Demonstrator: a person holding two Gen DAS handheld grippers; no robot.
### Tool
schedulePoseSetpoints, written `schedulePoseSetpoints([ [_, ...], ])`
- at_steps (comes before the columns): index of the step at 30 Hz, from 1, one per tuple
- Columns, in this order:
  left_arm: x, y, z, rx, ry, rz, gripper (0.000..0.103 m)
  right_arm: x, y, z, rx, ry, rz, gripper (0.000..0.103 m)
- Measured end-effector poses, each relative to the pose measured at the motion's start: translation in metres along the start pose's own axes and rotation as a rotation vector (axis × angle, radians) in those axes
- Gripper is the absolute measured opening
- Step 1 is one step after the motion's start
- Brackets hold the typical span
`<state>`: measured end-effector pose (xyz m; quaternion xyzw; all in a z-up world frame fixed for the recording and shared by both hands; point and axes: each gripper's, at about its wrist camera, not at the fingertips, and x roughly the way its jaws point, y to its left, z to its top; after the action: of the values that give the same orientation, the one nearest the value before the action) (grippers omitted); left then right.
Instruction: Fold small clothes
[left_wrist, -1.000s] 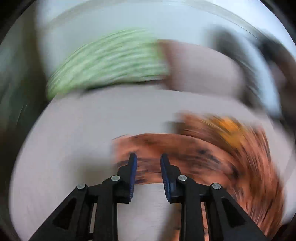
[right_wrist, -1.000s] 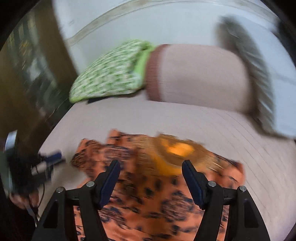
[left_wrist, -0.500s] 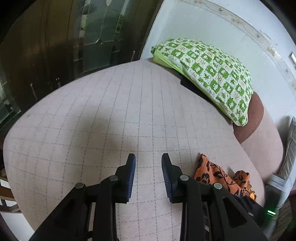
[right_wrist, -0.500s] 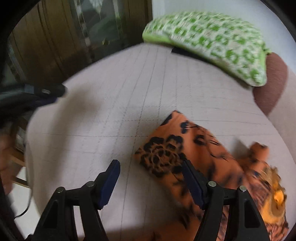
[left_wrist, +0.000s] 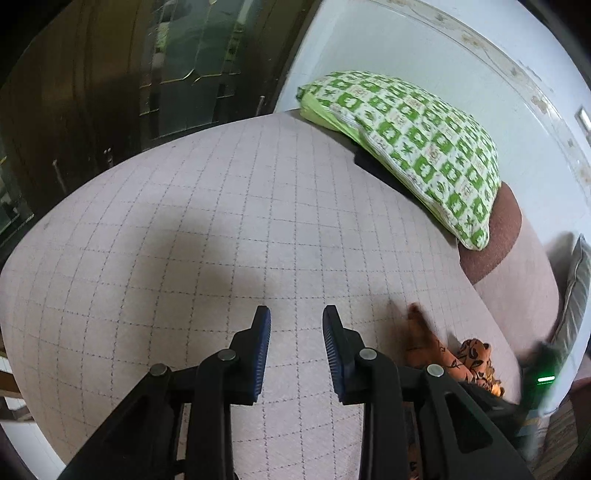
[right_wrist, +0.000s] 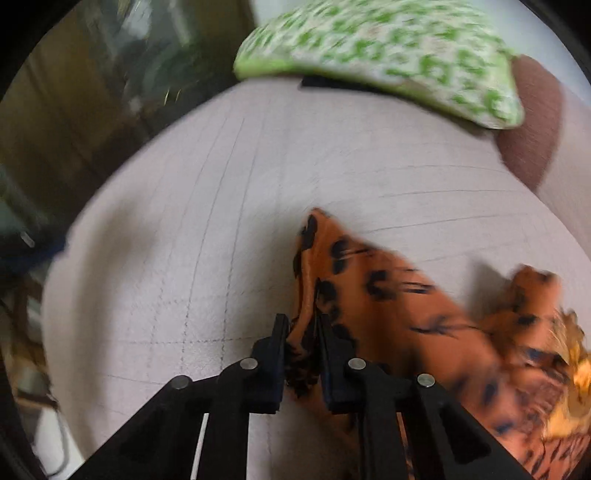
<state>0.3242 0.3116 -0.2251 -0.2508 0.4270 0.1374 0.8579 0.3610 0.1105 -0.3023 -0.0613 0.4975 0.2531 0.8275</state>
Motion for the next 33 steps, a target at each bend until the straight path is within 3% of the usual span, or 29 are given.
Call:
schedulePoseSetpoints([
  [4,0.002,-0.02,-0.006,0.059,0.008,-0.005,0.03,-0.084,-0.054,-0.012,0.144,-0.162,0.101,0.015],
  [7,0.005,-0.042,-0.012,0.111,0.024,-0.039,0.03,-0.171,-0.108,-0.034,0.28,-0.356,0.164,0.015],
  [9,0.006,-0.063,-0.02,0.165,0.037,-0.086,0.03,-0.236,-0.155,-0.063,0.398,-0.505,0.17,0.015],
  [11,0.008,-0.09,-0.032,0.224,0.059,-0.144,0.033,-0.276,-0.193,-0.093,0.491,-0.593,0.149,0.015],
  [13,0.01,-0.111,-0.042,0.264,0.073,-0.177,0.034,-0.3,-0.231,-0.136,0.582,-0.625,0.085,0.015],
  [18,0.024,-0.171,-0.078,0.358,0.149,-0.293,0.036,-0.284,-0.295,-0.239,0.829,-0.554,0.042,0.015],
  [19,0.028,-0.183,-0.087,0.378,0.153,-0.296,0.042,-0.274,-0.305,-0.257,0.879,-0.534,0.039,0.015],
  [20,0.035,-0.194,-0.095,0.392,0.15,-0.284,0.055,-0.263,-0.314,-0.273,0.929,-0.523,0.058,0.016],
  [22,0.049,-0.206,-0.105,0.393,0.141,-0.222,0.071,-0.249,-0.325,-0.293,0.988,-0.531,0.104,0.016],
  [27,0.086,-0.222,-0.118,0.397,0.176,-0.105,0.077,-0.226,-0.333,-0.295,0.974,-0.509,0.134,0.016],
  [31,0.108,-0.242,-0.138,0.517,0.196,-0.033,0.077,-0.22,-0.333,-0.292,0.974,-0.502,0.146,0.016],
  [33,0.116,-0.249,-0.149,0.595,0.197,-0.001,0.055,-0.219,-0.337,-0.302,0.999,-0.487,0.145,0.016],
])
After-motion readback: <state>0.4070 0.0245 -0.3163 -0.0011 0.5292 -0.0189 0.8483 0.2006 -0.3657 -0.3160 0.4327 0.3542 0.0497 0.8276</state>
